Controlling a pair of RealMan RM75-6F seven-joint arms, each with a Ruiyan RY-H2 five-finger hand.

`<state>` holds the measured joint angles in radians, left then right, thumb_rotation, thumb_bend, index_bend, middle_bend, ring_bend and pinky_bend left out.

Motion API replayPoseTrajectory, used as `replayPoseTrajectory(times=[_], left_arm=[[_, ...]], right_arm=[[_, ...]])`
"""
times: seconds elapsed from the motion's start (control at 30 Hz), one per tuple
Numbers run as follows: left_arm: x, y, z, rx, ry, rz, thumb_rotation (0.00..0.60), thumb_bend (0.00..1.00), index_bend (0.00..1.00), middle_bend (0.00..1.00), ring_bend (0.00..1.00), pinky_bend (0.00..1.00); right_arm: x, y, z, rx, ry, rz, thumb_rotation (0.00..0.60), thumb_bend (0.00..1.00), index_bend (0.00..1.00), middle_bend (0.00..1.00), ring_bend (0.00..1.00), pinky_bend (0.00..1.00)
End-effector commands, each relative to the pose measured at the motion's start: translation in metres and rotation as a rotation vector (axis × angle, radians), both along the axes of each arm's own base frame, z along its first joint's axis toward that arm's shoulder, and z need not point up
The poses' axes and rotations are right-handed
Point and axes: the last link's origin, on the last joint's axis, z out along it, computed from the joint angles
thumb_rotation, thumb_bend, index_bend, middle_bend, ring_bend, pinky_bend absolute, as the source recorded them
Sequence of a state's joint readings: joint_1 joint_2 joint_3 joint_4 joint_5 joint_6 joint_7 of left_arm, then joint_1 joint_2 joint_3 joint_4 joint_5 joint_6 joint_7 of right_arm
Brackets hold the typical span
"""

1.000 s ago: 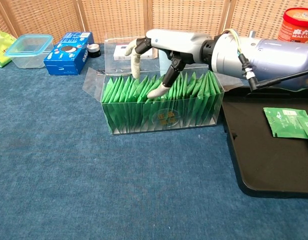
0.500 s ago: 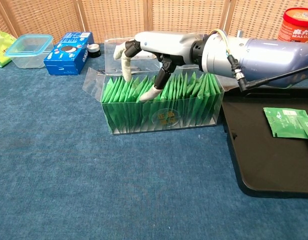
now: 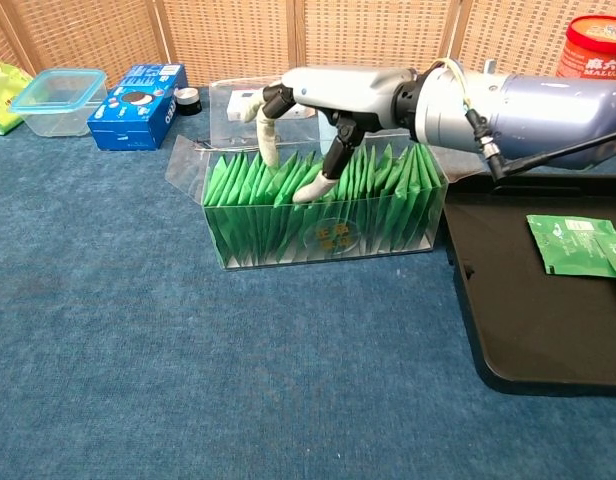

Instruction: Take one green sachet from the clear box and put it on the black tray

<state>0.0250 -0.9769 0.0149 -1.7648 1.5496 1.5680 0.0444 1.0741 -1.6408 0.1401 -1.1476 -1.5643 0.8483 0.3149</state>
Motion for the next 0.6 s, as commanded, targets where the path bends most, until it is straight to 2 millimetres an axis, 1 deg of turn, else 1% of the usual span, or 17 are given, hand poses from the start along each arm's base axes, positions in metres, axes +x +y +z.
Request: replayPoseTrajectory(times=[0.03, 0.17, 0.3, 0.43, 0.6], left_arm=[[-0.001, -0.001, 0.001, 0.002, -0.001, 0.005, 0.600, 0.24, 0.13, 0.12, 0.11, 0.24], [-0.002, -0.001, 0.000, -0.002, 0.001, 0.008, 0.600, 0.24, 0.13, 0.12, 0.11, 0.24], [-0.001, 0.001, 0.000, -0.002, -0.003, 0.001, 0.600, 0.24, 0.13, 0.12, 0.11, 0.24], [-0.001, 0.000, 0.001, 0.002, 0.002, 0.003, 0.600, 0.24, 0.13, 0.12, 0.11, 0.24], [0.000, 0.000, 0.001, 0.000, 0.000, 0.000, 0.600, 0.24, 0.13, 0.12, 0.11, 0.24]], right_arm=[[0.001, -0.002, 0.003, -0.002, -0.017, -0.009, 0.600, 0.19, 0.48, 0.16, 0.06, 0.08], [-0.002, -0.005, 0.010, -0.020, -0.019, -0.012, 0.600, 0.19, 0.48, 0.16, 0.06, 0.08], [-0.006, -0.006, 0.012, -0.027, 0.003, -0.008, 0.600, 0.19, 0.48, 0.16, 0.06, 0.08], [-0.014, -0.008, 0.016, -0.038, 0.037, -0.007, 0.600, 0.19, 0.48, 0.16, 0.06, 0.08], [-0.016, -0.007, 0.016, -0.032, 0.043, -0.005, 0.600, 0.19, 0.48, 0.16, 0.06, 0.08]])
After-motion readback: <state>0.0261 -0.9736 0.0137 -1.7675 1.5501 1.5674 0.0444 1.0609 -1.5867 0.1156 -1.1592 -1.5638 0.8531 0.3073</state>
